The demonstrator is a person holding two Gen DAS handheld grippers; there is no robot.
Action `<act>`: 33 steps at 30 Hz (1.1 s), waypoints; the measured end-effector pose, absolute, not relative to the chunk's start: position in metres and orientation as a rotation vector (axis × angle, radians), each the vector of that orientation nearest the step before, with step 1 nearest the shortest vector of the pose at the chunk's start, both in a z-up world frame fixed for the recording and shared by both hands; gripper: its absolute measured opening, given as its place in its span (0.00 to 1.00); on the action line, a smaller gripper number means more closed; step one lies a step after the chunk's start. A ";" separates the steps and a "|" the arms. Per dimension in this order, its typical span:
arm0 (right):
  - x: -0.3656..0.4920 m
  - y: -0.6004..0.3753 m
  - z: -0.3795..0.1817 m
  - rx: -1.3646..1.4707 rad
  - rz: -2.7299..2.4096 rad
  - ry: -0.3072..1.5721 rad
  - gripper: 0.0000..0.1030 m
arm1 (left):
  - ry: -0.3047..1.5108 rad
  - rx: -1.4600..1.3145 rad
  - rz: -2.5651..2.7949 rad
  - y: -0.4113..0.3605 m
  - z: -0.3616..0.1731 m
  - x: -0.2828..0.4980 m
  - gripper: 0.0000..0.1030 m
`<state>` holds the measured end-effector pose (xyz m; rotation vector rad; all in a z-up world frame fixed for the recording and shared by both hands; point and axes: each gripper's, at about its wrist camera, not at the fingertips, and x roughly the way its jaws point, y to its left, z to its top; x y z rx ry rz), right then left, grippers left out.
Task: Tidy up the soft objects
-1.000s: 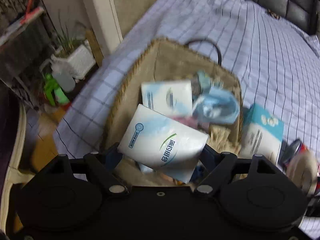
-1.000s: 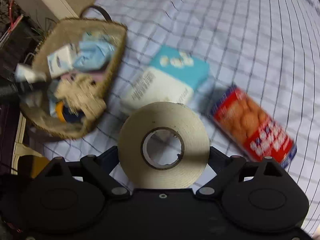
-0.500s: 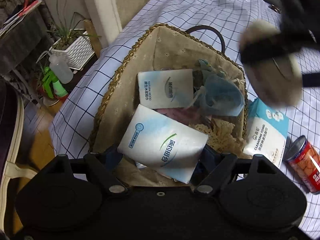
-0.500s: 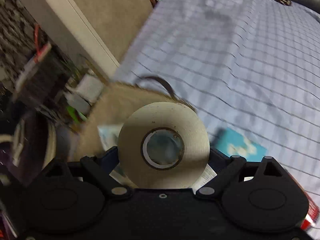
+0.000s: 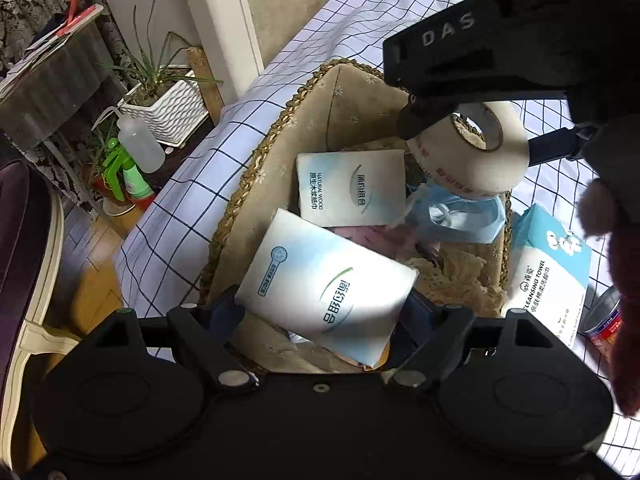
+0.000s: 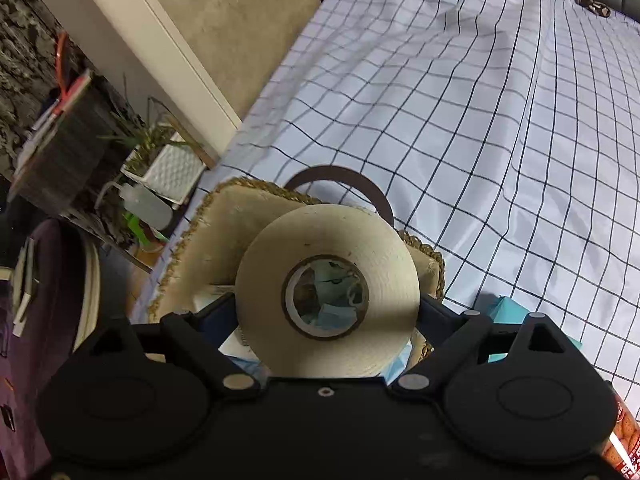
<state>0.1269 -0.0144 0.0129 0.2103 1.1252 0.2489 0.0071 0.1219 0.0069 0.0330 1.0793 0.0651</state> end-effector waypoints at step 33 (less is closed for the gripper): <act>0.063 -0.065 0.014 0.033 0.161 1.097 0.98 | 0.999 0.027 0.195 0.130 0.020 -0.004 0.87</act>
